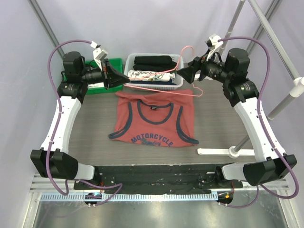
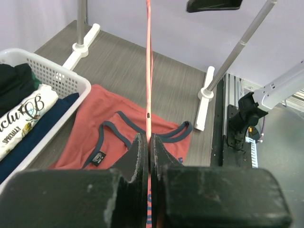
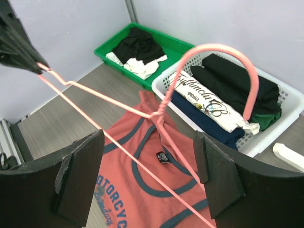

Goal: Place the tank top on the hanger
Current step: Pick up the hanger from the clothesline.

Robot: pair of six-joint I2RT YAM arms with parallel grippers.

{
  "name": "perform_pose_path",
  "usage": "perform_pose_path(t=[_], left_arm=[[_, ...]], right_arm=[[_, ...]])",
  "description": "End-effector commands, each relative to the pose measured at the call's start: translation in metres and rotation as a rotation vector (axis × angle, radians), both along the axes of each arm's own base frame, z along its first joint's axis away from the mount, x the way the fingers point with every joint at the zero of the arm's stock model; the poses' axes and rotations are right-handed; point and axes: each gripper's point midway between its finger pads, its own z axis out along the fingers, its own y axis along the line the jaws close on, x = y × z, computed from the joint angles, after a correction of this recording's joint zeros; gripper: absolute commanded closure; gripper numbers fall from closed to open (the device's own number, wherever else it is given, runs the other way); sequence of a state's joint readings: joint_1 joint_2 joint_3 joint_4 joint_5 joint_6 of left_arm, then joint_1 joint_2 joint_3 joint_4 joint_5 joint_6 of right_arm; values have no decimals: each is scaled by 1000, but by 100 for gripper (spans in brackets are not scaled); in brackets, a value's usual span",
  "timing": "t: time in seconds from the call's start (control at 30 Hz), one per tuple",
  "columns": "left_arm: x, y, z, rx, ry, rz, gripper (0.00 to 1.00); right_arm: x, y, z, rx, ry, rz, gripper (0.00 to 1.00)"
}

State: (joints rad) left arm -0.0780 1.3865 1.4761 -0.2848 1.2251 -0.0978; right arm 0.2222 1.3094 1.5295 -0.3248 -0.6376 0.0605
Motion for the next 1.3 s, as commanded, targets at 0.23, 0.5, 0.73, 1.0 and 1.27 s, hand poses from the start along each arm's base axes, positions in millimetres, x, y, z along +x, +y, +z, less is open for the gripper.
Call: perform_pose_path(t=[0.23, 0.5, 0.73, 1.0, 1.27], left_arm=[[26, -1, 25, -116, -69, 79, 100], [32, -4, 23, -153, -32, 92, 100], [27, -9, 15, -150, -11, 78, 100], [23, -11, 4, -141, 9, 76, 100], [18, -15, 5, -146, 16, 66, 100]], right_arm=[[36, 2, 14, 109, -2, -162, 24], [50, 11, 19, 106, -28, -179, 27], [60, 13, 33, 103, -64, -205, 28], [58, 16, 48, 130, -75, -185, 29], [73, 12, 36, 115, -60, -240, 31]])
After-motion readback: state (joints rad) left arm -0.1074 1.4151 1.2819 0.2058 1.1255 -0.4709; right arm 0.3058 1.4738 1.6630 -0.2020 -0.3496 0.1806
